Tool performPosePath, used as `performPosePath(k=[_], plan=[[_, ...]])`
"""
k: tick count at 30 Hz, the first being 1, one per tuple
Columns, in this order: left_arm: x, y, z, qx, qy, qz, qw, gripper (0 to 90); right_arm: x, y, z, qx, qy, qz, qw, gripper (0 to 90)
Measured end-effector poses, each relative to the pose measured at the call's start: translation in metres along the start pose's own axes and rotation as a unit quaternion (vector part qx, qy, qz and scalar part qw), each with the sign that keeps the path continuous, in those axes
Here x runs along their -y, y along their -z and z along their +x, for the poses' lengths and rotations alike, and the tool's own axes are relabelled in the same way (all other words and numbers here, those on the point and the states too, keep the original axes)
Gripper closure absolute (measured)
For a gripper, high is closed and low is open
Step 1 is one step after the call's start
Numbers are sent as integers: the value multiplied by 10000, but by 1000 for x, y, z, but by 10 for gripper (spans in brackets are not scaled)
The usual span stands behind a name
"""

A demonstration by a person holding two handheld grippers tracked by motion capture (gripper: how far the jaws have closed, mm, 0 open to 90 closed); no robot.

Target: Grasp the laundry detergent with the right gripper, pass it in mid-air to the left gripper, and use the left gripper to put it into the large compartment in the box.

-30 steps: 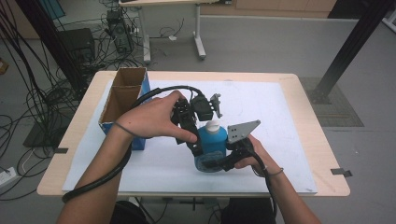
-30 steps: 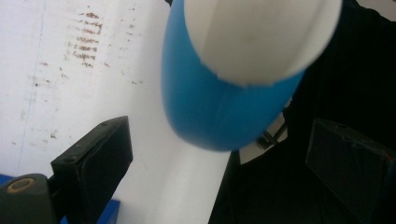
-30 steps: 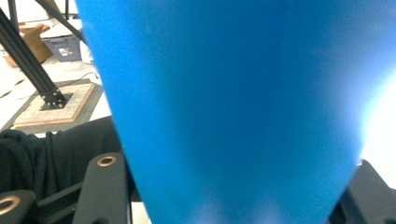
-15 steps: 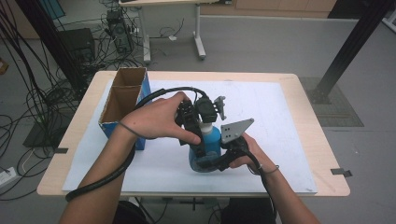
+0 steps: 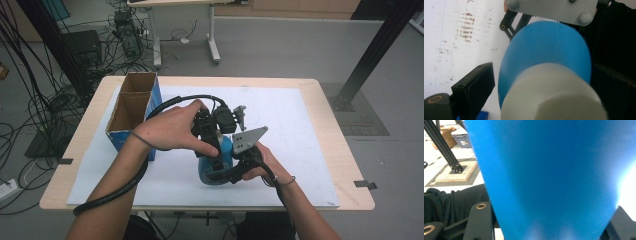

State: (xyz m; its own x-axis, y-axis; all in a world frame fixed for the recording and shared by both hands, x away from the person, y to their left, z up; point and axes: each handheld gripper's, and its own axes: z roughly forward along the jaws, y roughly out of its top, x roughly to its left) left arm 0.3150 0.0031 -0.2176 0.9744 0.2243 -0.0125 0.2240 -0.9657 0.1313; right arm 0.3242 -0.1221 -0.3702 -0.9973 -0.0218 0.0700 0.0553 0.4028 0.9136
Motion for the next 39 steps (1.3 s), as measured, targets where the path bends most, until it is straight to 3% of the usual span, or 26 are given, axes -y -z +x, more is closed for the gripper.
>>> performPosePath(k=[39], plan=[[0, 3, 2, -55, 20, -3, 10000, 71, 1, 0, -2, 20, -10, 59, 10000, 408]])
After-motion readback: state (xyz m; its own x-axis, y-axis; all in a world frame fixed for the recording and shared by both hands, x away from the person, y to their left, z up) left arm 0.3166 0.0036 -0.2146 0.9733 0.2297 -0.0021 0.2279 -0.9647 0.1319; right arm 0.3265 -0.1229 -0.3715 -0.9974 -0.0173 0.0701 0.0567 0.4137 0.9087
